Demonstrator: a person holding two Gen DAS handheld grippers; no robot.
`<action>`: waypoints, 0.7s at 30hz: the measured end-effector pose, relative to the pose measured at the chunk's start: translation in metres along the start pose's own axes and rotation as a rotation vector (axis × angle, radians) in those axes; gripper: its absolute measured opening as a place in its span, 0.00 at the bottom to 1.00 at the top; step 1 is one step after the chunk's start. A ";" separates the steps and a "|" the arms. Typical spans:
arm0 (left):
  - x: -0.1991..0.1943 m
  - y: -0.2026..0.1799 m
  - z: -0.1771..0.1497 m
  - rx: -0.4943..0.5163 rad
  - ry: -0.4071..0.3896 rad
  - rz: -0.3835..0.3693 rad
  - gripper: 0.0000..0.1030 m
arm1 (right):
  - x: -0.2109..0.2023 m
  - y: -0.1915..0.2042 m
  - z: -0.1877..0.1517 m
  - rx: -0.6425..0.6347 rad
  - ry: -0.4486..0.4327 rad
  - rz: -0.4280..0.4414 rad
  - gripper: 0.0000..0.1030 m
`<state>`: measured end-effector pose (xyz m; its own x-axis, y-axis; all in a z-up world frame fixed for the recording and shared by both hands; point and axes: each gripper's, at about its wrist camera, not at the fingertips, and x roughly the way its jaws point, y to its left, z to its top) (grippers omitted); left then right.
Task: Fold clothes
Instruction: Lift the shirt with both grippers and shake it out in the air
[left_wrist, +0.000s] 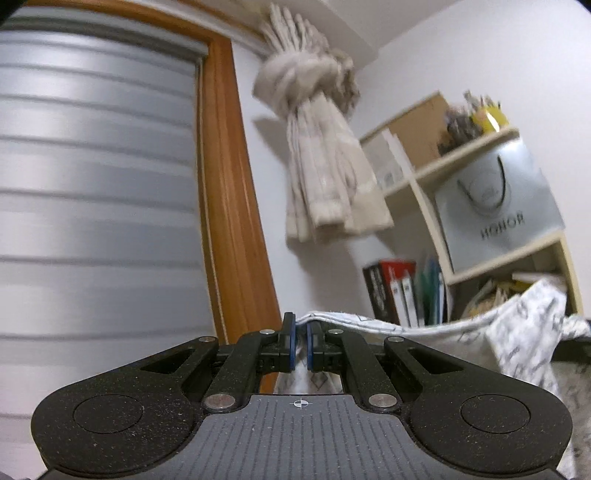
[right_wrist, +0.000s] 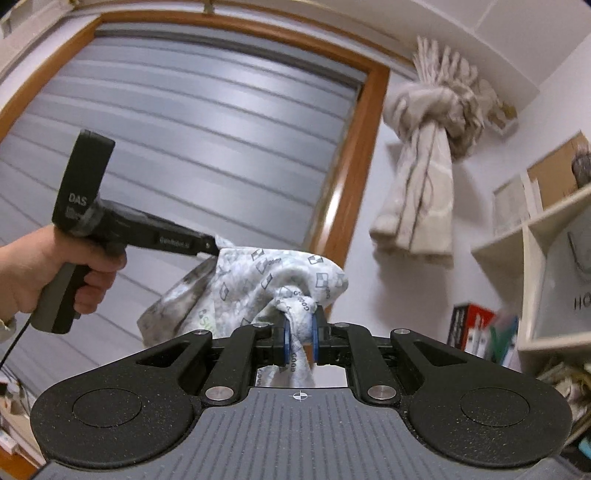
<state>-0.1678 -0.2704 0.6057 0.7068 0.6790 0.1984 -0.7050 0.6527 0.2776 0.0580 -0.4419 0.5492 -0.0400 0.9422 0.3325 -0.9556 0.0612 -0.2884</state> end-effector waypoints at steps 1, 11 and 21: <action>0.012 -0.001 -0.014 -0.005 0.024 -0.009 0.05 | 0.002 -0.004 -0.010 0.009 0.021 -0.002 0.11; 0.196 -0.060 -0.239 -0.039 0.364 -0.192 0.05 | 0.052 -0.059 -0.215 0.082 0.364 -0.075 0.11; 0.297 -0.152 -0.469 -0.071 0.742 -0.345 0.08 | 0.092 -0.109 -0.488 0.216 0.809 -0.218 0.13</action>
<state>0.1219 -0.0107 0.1818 0.6792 0.4660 -0.5670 -0.4748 0.8681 0.1446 0.3008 -0.2013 0.1729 0.2922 0.8666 -0.4046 -0.9556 0.2809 -0.0886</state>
